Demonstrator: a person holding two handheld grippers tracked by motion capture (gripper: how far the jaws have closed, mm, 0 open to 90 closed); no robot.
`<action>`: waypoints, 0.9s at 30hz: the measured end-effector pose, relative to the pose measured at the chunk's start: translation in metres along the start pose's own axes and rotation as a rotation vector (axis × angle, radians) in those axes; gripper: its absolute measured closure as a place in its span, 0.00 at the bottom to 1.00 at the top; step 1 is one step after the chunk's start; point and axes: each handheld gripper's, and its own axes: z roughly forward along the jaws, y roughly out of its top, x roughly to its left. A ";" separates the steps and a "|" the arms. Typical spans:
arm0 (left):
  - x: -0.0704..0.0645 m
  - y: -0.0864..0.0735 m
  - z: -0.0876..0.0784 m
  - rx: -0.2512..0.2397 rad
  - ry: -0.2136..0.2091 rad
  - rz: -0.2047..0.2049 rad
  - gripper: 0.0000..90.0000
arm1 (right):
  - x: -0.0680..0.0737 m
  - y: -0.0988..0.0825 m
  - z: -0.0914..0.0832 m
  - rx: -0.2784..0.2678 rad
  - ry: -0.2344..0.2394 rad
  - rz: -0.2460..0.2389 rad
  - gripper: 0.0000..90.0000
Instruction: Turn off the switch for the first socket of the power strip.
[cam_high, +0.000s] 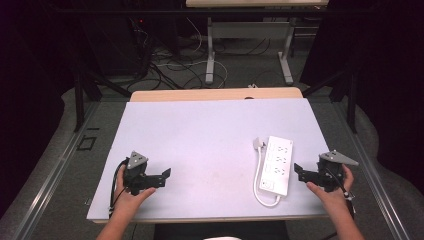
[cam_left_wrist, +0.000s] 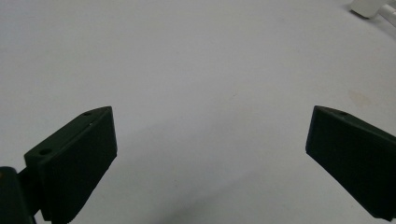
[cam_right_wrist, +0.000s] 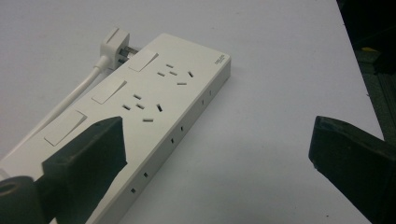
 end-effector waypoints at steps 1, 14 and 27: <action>0.000 0.000 0.000 0.000 -0.001 -0.004 0.02 | -0.001 0.000 -0.001 -0.003 0.002 -0.003 0.05; 0.002 -0.002 0.000 0.006 -0.005 -0.026 0.02 | 0.000 -0.001 0.003 0.008 0.011 -0.034 0.17; 0.002 -0.002 -0.002 0.000 0.009 -0.021 0.03 | 0.014 0.004 -0.002 0.015 0.049 -0.064 0.28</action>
